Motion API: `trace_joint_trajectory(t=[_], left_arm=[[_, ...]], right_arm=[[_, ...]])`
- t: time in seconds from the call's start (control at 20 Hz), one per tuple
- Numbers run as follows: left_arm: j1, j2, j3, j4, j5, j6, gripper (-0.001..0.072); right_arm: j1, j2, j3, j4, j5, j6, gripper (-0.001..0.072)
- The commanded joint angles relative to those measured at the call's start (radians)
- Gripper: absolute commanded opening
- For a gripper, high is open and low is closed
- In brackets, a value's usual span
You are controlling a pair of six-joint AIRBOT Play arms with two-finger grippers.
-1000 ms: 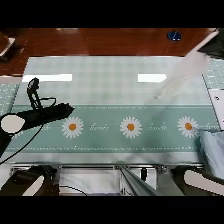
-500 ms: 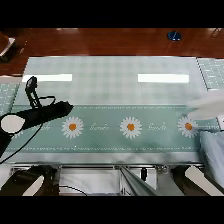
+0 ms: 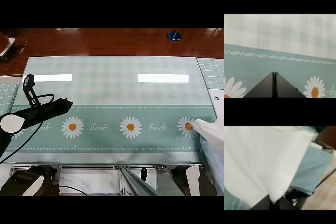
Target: Fold the shirts.
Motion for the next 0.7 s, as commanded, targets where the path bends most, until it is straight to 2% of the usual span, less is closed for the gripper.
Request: trace_joint_trajectory(t=[0.0,0.05,0.1,0.2,0.25,0.3,0.35,0.45,0.5,0.55,0.6,0.65], left_arm=[[0.0,0.0,0.0,-0.013,-0.003,0.001,0.0018],[-0.001,0.0,0.0,-0.013,-0.003,0.001,0.0018],[0.0,0.0,0.0,-0.013,-0.001,0.002,0.0018],[0.0,0.0,0.002,-0.013,0.026,0.01,0.0018],[0.0,0.0,0.008,-0.013,0.046,0.041,0.0018],[0.003,0.0,0.026,-0.012,0.046,0.064,0.0018],[0.012,0.0,0.054,-0.012,0.015,0.09,0.0018],[0.045,-0.002,0.148,-0.012,-0.032,0.157,0.0018],[0.066,-0.011,0.212,-0.012,-0.031,0.167,0.0018],[0.087,-0.036,0.3,-0.012,-0.032,0.176,0.0018],[0.093,-0.073,0.397,-0.012,-0.04,0.177,0.0017],[0.087,-0.123,0.505,-0.012,-0.062,0.206,0.0017]], right_arm=[[0.015,0.044,-0.096,-0.192,0.003,0.027,0.003],[0.016,0.035,-0.112,-0.203,0.003,0.042,0.0167],[0.016,0.013,-0.12,-0.192,0.004,0.037,0.0421],[0.016,-0.032,-0.117,-0.167,0.004,0.022,0.0412],[0.016,-0.055,-0.11,-0.142,-0.017,0.024,0.0412],[0.016,-0.087,-0.082,-0.046,-0.057,0.028,0.0407],[0.016,-0.126,-0.028,0.123,-0.117,0.028,0.0366],[0.023,-0.216,0.105,0.554,-0.264,0.013,0.0057],[0.062,-0.265,0.174,0.791,-0.352,-0.041,0.0023],[0.139,-0.311,0.238,0.941,-0.424,-0.091,0.0023],[0.264,-0.355,0.305,1.009,-0.49,-0.146,0.0023],[0.418,-0.396,0.358,1.004,-0.547,-0.192,0.0023]])
